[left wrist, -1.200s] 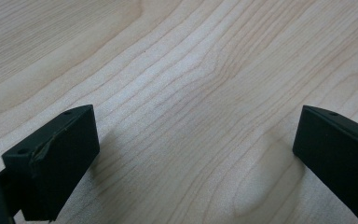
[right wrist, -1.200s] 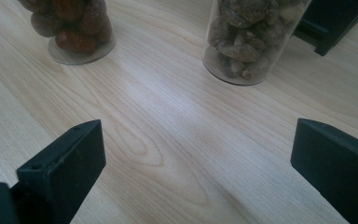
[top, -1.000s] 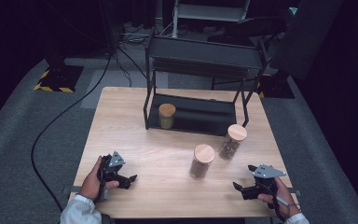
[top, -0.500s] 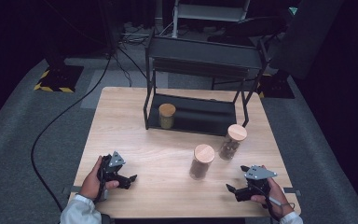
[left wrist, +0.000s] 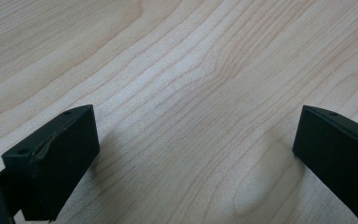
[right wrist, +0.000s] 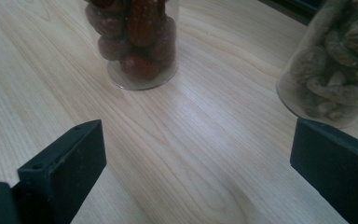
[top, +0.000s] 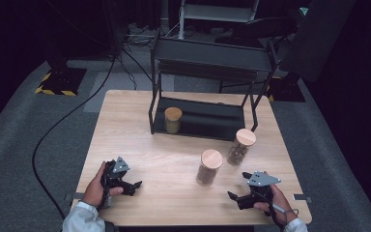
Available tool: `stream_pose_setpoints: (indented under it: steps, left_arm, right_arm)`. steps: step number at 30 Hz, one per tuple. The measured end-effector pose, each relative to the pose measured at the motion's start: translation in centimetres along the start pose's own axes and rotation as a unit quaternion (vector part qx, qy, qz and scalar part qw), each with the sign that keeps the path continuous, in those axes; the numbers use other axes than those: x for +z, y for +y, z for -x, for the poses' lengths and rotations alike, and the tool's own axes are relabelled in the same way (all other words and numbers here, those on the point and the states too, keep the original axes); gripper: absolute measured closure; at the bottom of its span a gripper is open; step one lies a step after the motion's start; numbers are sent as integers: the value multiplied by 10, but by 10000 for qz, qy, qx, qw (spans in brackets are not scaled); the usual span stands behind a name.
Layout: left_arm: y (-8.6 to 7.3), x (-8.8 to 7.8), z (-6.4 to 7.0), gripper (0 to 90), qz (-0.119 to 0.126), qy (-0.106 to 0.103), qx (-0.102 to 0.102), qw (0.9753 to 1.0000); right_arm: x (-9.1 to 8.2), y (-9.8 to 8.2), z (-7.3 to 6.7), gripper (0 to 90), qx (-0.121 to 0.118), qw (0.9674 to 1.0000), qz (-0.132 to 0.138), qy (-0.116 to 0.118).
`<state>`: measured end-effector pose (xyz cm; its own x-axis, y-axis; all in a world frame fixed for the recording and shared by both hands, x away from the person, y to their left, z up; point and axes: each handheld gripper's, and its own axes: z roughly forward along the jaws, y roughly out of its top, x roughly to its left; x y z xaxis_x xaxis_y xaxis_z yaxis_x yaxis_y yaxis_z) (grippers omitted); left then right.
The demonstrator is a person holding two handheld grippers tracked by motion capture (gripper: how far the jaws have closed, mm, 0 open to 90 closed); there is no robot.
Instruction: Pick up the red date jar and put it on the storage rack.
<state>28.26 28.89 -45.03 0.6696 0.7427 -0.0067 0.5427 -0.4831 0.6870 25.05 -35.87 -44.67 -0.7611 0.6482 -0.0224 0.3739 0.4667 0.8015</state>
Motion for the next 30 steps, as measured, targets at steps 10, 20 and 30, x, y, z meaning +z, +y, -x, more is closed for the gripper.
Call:
stream_pose_setpoints:
  steps: [10, 20, 30]
  left_arm:
    - [0, 0, 0, 2, 0, 0, 0, 10000]
    - [0, 0, 0, 2, -1, 1, 6, 10000]
    - [0, 0, 0, 2, -1, 1, 5, 10000]
  right_arm:
    - [7, 6, -4, 32, 26, 10000, 38, 41]
    - [13, 12, -6, 33, 12, 10000, 52, 68]
    - [20, 21, -7, 34, 22, 9996, 149, 227]
